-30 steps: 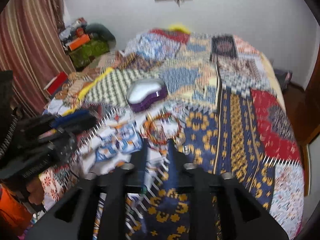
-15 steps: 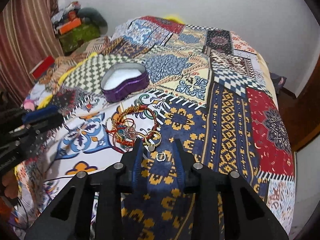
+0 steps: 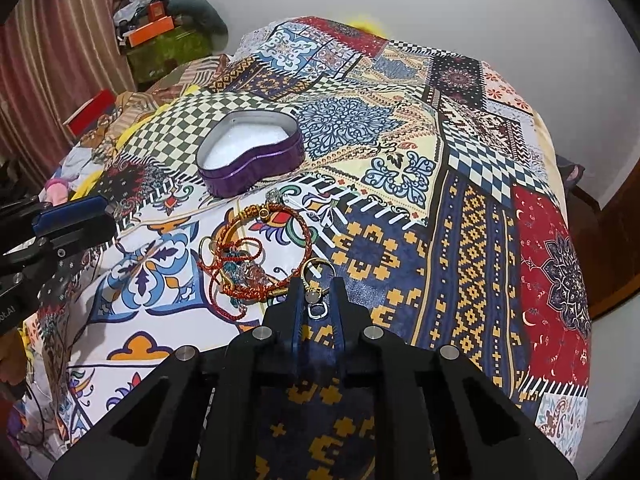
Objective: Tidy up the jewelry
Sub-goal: 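Carry both held rings over the purple heart-shaped tin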
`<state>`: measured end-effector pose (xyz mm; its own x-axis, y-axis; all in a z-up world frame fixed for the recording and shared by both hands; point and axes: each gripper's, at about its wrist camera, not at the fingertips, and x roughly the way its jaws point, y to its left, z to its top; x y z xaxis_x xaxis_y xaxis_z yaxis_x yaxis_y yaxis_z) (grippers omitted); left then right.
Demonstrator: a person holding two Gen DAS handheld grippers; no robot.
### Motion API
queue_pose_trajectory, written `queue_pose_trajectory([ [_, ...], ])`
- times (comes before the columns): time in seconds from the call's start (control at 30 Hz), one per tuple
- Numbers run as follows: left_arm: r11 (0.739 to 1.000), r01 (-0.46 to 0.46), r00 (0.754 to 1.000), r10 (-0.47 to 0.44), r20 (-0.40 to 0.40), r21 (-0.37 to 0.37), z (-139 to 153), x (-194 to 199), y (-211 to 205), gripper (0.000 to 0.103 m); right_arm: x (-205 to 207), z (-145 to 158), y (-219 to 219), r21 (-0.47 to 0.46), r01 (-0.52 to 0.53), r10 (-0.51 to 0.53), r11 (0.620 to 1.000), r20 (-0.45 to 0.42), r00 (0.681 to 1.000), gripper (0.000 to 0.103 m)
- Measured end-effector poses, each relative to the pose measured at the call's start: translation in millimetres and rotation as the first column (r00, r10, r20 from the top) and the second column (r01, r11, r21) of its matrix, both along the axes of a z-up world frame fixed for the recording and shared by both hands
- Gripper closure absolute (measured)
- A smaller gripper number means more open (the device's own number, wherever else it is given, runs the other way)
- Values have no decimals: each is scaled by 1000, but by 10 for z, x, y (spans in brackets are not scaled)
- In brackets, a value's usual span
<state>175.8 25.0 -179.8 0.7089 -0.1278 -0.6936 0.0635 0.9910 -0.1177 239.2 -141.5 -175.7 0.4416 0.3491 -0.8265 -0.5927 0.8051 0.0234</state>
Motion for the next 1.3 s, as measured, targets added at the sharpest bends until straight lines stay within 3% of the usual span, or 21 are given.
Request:
queue_pose_trajectory([
  [0.73, 997, -46, 996, 40, 82, 65, 235, 452, 194, 82, 230, 678, 370, 148, -40, 19, 988, 141, 990, 92],
  [1.07, 996, -49, 997, 45, 56, 69, 119, 903, 273, 82, 594, 586, 626, 143, -59, 42, 988, 120, 992, 91],
  [1.3, 999, -25, 1000, 26, -17, 32, -47, 1168, 384, 83, 838, 394, 807, 107, -90, 85, 990, 49, 995, 91],
])
